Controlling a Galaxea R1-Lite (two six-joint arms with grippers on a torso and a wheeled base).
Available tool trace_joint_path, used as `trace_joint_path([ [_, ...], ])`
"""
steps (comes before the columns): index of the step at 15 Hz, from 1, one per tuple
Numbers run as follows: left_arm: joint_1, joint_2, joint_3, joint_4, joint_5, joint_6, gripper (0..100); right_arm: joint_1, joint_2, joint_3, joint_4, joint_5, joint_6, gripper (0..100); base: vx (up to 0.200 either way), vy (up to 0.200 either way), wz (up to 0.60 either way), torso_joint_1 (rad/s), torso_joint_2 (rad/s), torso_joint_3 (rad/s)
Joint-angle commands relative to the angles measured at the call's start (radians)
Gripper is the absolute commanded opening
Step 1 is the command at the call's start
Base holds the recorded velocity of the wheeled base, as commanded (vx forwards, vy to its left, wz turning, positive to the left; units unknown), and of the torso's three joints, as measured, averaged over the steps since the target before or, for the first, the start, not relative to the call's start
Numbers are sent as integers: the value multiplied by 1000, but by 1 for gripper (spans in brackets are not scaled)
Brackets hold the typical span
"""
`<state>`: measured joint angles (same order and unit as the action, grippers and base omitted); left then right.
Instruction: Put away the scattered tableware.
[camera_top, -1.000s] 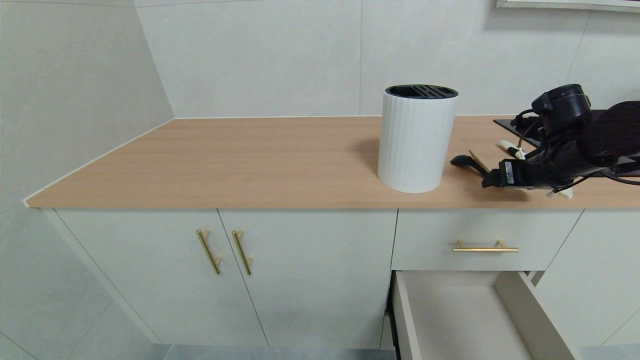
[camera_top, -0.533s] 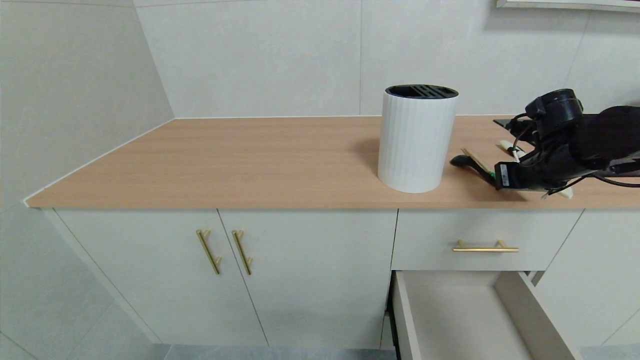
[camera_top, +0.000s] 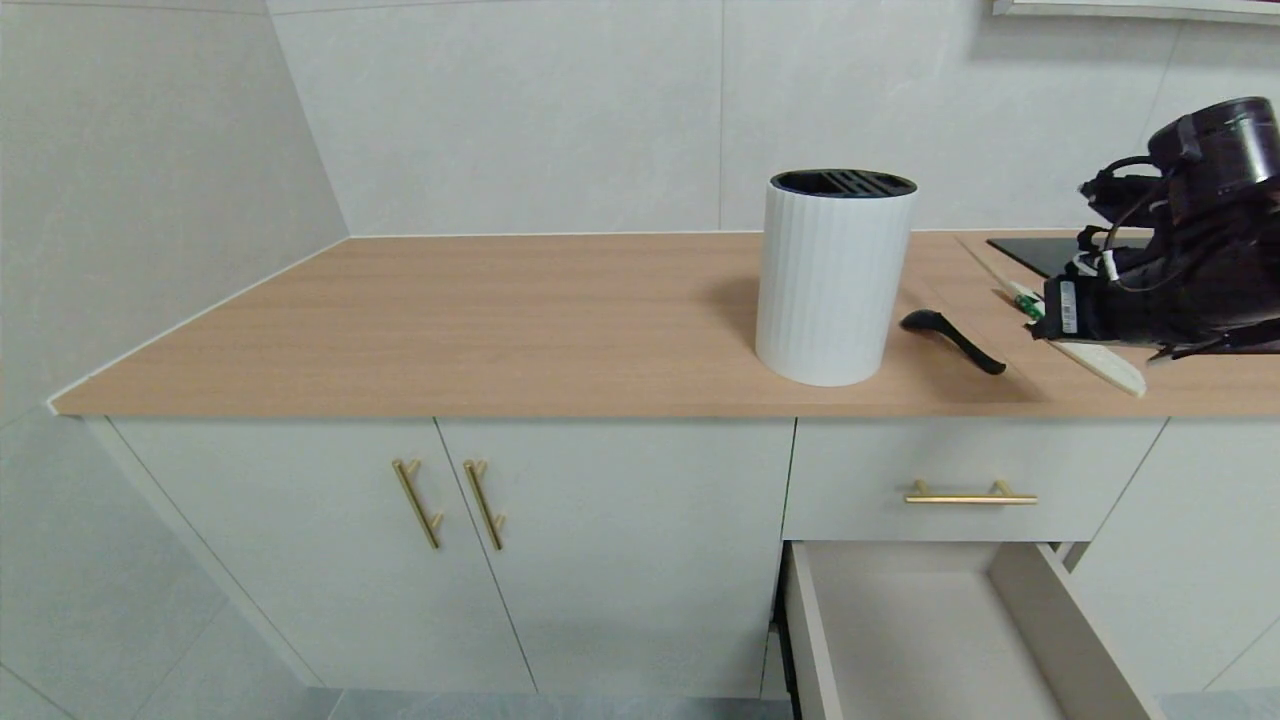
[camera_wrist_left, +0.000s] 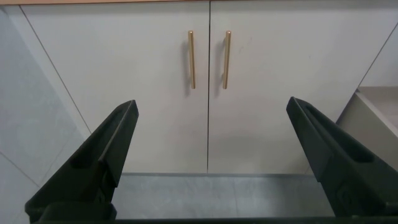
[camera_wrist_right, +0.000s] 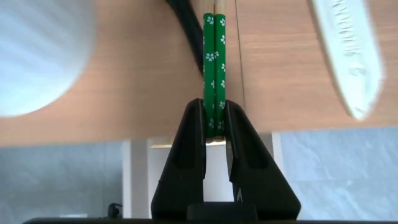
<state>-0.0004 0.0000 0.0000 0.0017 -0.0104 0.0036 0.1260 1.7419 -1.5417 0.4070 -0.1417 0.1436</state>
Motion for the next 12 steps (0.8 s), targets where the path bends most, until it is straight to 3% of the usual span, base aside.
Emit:
trace_joint_path([
  [1,0,0,0,0,0,1,100,27,-167,77,-1,1,-1,0,0,0,0,0,0,0],
  [6,-1,0,0,0,0,1,100,83,-487,278,47,7,-7,0,0,0,0,0,0,0],
  [9,0,0,0,0,0,-1,100,95,-604,370,254,99,-9,0,0,0,0,0,0,0],
  [12,0,0,0,0,0,-1,100,175,-654,532,286,134,-15,0,0,0,0,0,0,0],
])
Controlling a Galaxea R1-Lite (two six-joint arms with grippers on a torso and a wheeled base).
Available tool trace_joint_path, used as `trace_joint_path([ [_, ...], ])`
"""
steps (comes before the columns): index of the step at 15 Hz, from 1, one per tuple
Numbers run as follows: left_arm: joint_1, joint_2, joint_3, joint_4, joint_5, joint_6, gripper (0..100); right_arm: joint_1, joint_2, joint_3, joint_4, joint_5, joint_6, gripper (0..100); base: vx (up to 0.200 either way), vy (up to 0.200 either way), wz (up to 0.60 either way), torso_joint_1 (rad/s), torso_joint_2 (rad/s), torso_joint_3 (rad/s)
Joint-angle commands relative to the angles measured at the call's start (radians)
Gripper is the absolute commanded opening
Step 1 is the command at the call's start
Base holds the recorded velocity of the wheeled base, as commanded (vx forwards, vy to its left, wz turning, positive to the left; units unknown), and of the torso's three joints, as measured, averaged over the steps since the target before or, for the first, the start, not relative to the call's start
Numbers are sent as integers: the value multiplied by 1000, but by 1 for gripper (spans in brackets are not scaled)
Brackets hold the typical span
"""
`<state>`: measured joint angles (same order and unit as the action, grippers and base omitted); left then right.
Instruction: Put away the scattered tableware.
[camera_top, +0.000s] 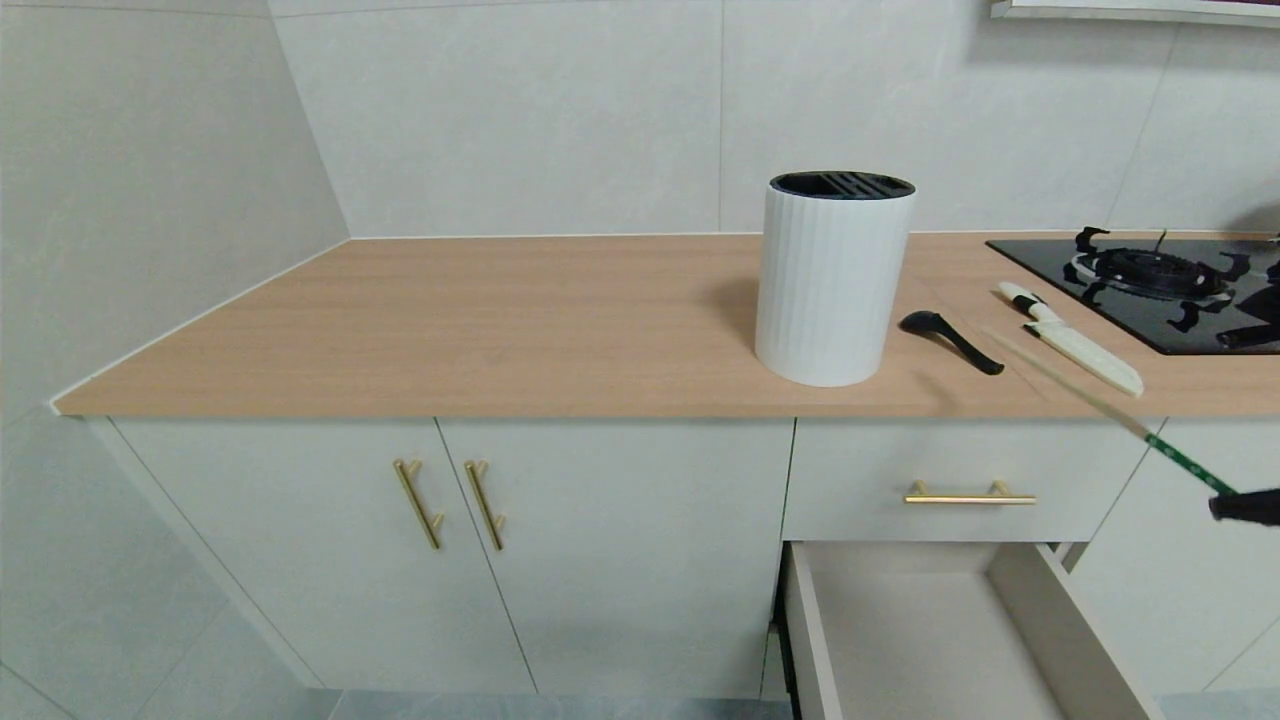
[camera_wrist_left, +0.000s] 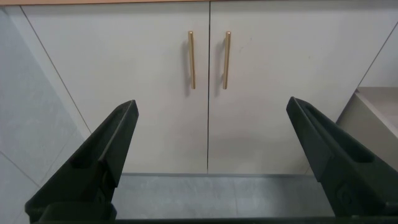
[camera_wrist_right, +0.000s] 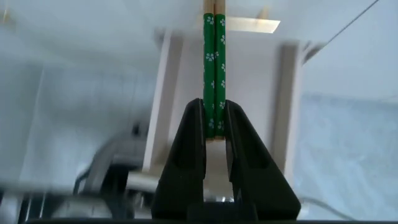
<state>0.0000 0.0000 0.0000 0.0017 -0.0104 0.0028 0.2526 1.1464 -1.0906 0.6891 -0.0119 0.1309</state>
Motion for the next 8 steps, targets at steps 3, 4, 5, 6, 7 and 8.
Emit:
trace_joint_path([
  [3,-2,0,0,0,0,0,100,134,-2,196,12,-2,-2,0,0,0,0,0,0,0],
  [4,0,0,0,0,0,0,100,134,44,204,12,0,-2,0,0,0,0,0,0,0],
  [5,-2,0,0,0,0,0,100,134,99,215,7,0,1,0,0,0,0,0,0,0],
  [6,0,0,0,0,0,0,100,134,161,216,4,3,7,0,0,0,0,0,0,0],
  [7,-2,0,0,0,0,0,100,132,210,216,-2,3,18,0,0,0,0,0,0,0],
  [8,0,0,0,0,0,0,100,132,259,218,-10,3,41,0,0,0,0,0,0,0],
])
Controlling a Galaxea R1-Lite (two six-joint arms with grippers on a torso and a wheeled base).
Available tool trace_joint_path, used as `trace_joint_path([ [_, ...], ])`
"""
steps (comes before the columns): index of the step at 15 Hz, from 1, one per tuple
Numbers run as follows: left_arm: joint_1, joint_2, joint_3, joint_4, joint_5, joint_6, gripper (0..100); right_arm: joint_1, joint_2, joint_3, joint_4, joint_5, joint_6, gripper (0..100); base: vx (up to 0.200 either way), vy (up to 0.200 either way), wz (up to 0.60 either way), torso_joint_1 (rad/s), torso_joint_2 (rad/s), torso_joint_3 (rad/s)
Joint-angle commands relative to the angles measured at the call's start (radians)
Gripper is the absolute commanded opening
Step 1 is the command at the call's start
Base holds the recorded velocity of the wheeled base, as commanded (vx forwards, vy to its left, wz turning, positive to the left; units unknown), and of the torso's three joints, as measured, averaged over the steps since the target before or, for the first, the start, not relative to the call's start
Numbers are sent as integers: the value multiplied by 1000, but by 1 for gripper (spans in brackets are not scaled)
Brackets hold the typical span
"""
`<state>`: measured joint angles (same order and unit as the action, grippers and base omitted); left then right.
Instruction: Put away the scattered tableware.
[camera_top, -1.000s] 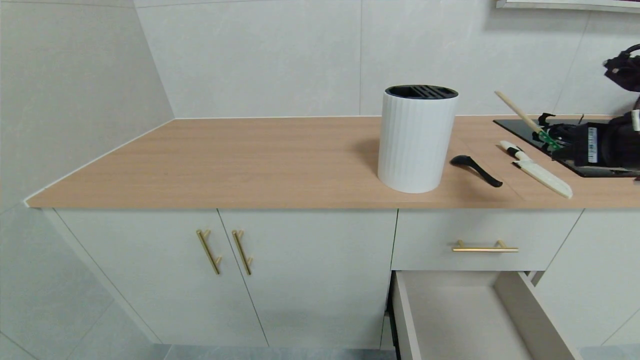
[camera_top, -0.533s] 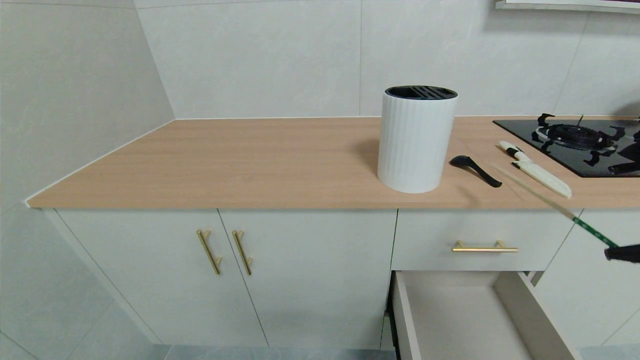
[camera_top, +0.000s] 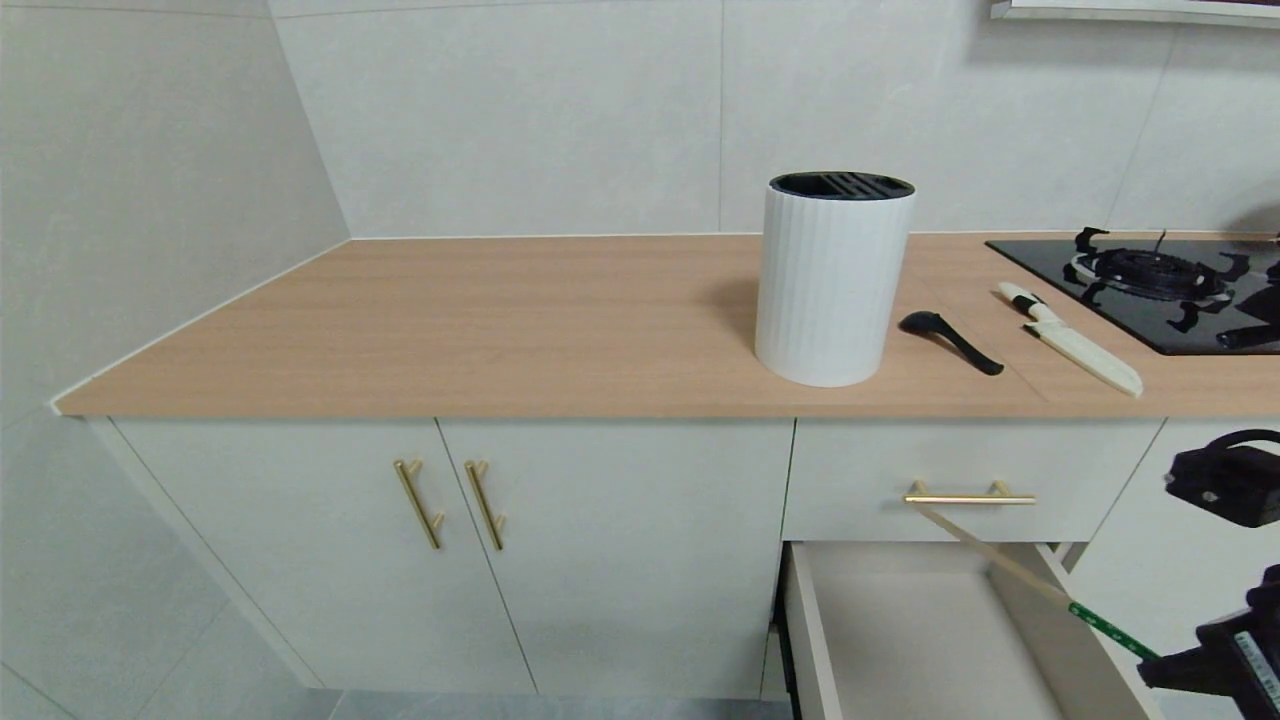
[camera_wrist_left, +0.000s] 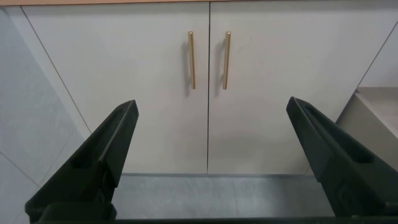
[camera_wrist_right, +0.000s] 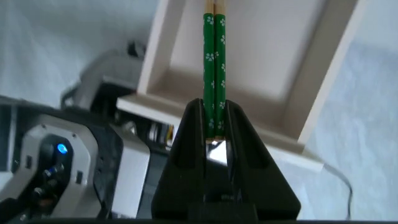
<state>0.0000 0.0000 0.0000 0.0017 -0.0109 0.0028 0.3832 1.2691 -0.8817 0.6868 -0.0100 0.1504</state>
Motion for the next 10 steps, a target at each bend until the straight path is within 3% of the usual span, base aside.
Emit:
trace_joint_path([
  [1,0,0,0,0,0,0,100,2,171,7,-13,-1,38,0,0,0,0,0,0,0],
  [8,-2,0,0,0,0,0,100,13,228,10,-44,-4,67,0,0,0,0,0,0,0],
  [10,-2,0,0,0,0,0,100,36,228,15,-52,-4,90,0,0,0,0,-68,210,151],
])
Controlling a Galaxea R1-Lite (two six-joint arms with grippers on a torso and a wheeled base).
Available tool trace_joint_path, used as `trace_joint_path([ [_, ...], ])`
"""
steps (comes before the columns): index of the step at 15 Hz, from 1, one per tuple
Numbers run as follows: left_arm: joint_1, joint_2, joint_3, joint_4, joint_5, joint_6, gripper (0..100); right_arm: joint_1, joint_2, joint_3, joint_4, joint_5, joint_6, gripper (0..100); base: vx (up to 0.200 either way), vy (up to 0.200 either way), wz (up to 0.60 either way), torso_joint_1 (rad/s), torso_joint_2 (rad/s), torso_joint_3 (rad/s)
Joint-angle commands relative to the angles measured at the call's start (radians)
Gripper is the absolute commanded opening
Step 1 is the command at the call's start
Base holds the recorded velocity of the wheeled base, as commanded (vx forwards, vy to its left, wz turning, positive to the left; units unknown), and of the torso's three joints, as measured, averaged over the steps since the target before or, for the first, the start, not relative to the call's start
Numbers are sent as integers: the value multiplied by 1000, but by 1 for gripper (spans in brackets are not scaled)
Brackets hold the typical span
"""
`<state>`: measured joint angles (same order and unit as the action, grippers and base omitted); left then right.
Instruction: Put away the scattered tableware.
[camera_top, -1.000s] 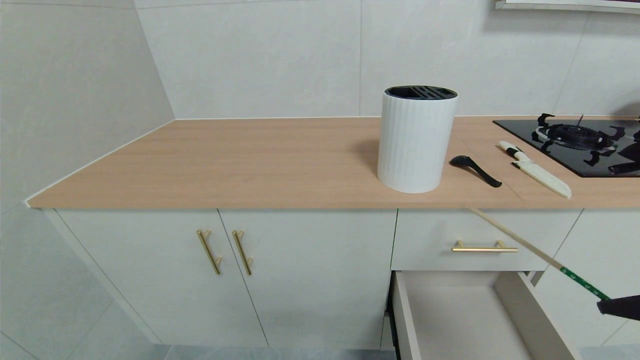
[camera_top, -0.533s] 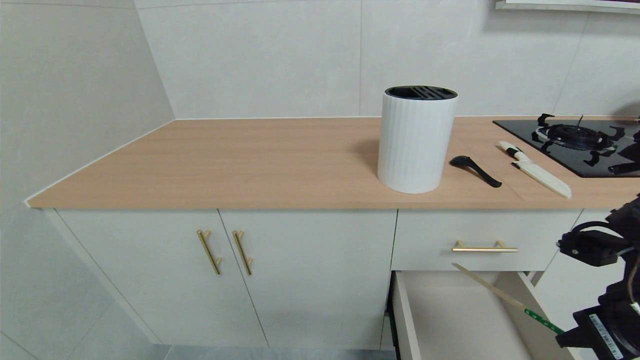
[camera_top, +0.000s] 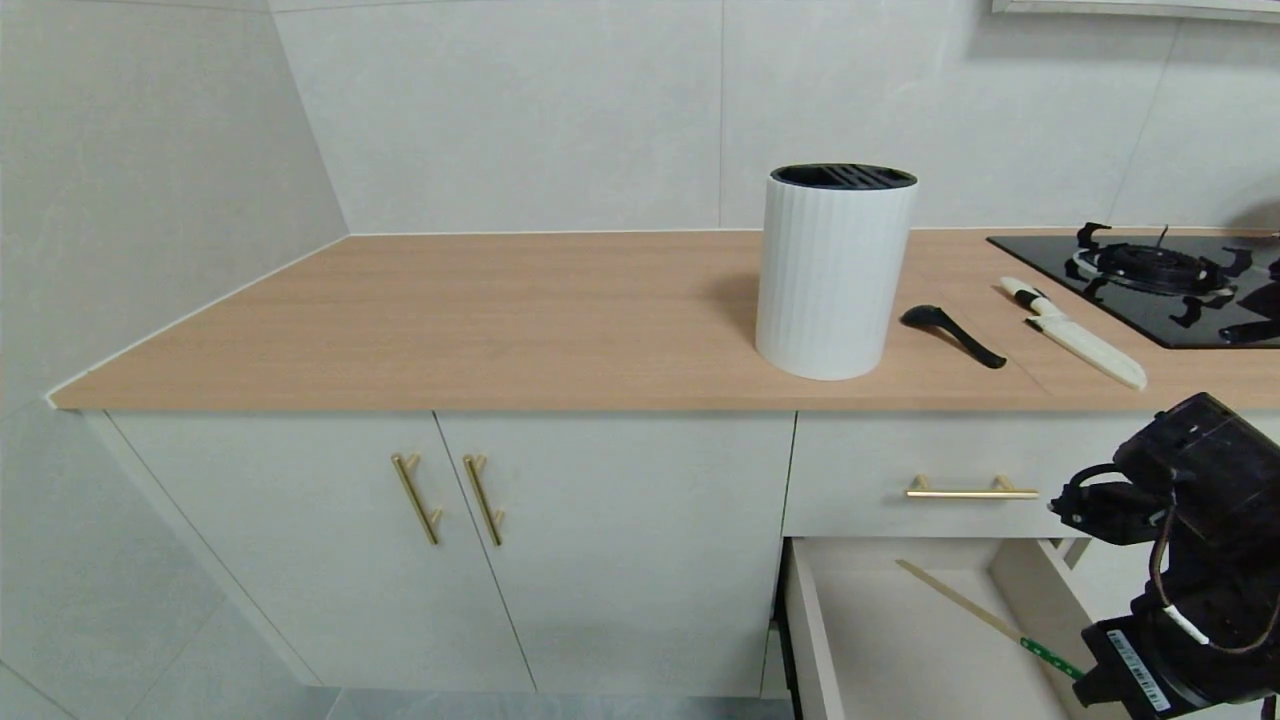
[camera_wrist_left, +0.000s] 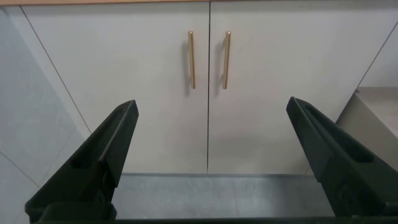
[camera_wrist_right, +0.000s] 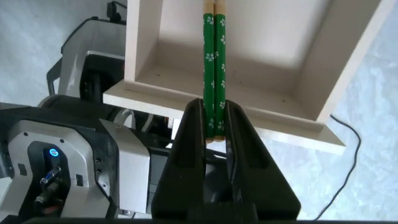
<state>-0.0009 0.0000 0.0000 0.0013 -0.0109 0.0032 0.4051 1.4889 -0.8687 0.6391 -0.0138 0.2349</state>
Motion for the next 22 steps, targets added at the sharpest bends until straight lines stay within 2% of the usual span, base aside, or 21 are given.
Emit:
trace_joint_path([
  [1,1,0,0,0,0,0,100,23,8,5,-15,0,15,0,0,0,0,-124,378,256],
  [5,1,0,0,0,0,0,100,24,17,37,-65,-46,17,0,0,0,0,-123,438,305],
  [14,-1,0,0,0,0,0,100,40,44,70,-139,-48,17,0,0,0,0,-63,386,318],
  [19,-1,0,0,0,0,0,100,40,177,142,-357,-49,24,0,0,0,0,0,21,9],
  [22,-1,0,0,0,0,0,100,38,355,155,-533,-115,146,0,0,0,0,0,0,0],
])
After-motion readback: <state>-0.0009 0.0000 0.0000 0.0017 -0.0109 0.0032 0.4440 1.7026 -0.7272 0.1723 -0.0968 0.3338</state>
